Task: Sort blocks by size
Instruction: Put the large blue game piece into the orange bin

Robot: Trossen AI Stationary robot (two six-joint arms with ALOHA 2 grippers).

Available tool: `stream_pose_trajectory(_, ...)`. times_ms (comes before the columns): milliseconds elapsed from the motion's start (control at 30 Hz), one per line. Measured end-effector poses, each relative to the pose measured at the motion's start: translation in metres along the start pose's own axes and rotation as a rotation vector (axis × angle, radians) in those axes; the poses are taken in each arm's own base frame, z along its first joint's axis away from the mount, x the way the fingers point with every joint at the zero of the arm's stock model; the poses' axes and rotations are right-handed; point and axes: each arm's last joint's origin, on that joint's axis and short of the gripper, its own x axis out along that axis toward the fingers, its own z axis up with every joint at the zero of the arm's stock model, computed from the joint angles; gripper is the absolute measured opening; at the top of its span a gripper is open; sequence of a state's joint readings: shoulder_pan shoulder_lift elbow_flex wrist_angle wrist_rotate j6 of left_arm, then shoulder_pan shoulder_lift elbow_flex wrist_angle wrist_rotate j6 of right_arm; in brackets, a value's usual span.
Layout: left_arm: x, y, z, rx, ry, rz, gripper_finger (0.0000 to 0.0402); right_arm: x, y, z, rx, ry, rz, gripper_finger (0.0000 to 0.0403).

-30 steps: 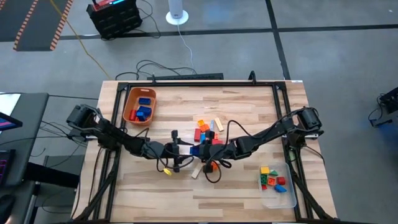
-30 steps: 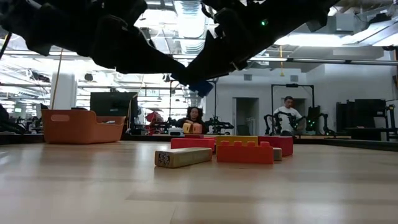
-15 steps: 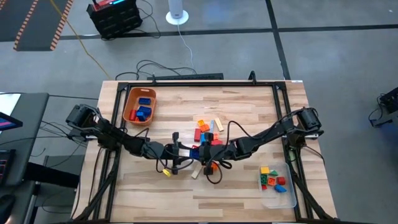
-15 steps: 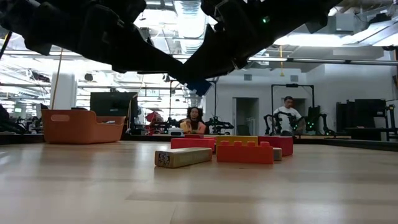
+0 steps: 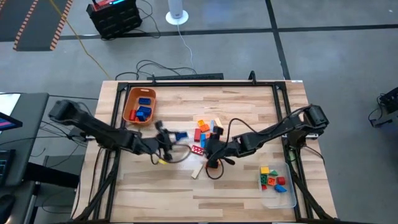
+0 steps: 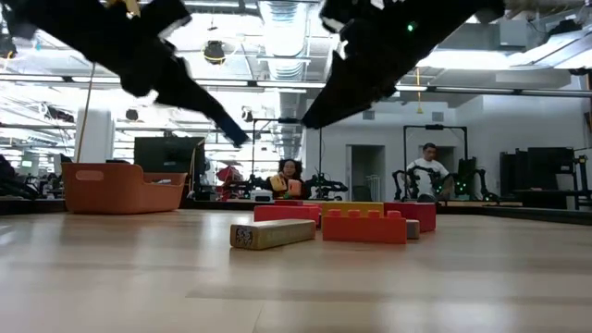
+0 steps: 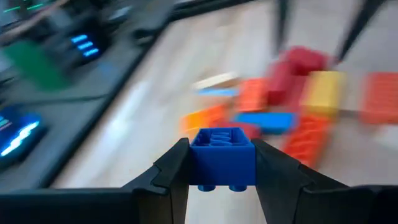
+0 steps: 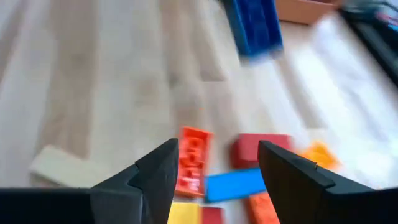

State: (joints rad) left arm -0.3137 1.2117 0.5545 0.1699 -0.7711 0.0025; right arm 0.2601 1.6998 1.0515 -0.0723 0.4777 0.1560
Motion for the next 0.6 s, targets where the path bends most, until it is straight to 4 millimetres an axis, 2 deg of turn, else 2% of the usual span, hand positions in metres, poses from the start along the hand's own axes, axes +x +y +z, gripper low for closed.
stream_pose_trajectory(133,-0.029,0.040,-0.002,-0.117,0.060,0.205,0.0135,-0.009,-0.005,0.002,0.019,0.011,-0.039,0.0250)
stream_pose_trajectory(333,-0.054,0.090,-0.027,-0.333,0.200,0.407,0.0135,-0.008,-0.002,0.001,0.015,0.009,-0.035,0.0250)
stream_pose_trajectory(433,-0.058,0.102,-0.036,-0.373,0.257,0.483,0.0135,-0.008,-0.003,0.000,0.012,0.015,-0.038,0.0250)
stream_pose_trajectory(600,-0.054,0.110,-0.045,-0.382,0.350,0.545,0.0135,-0.008,-0.003,0.000,0.011,0.014,-0.040,0.0250)
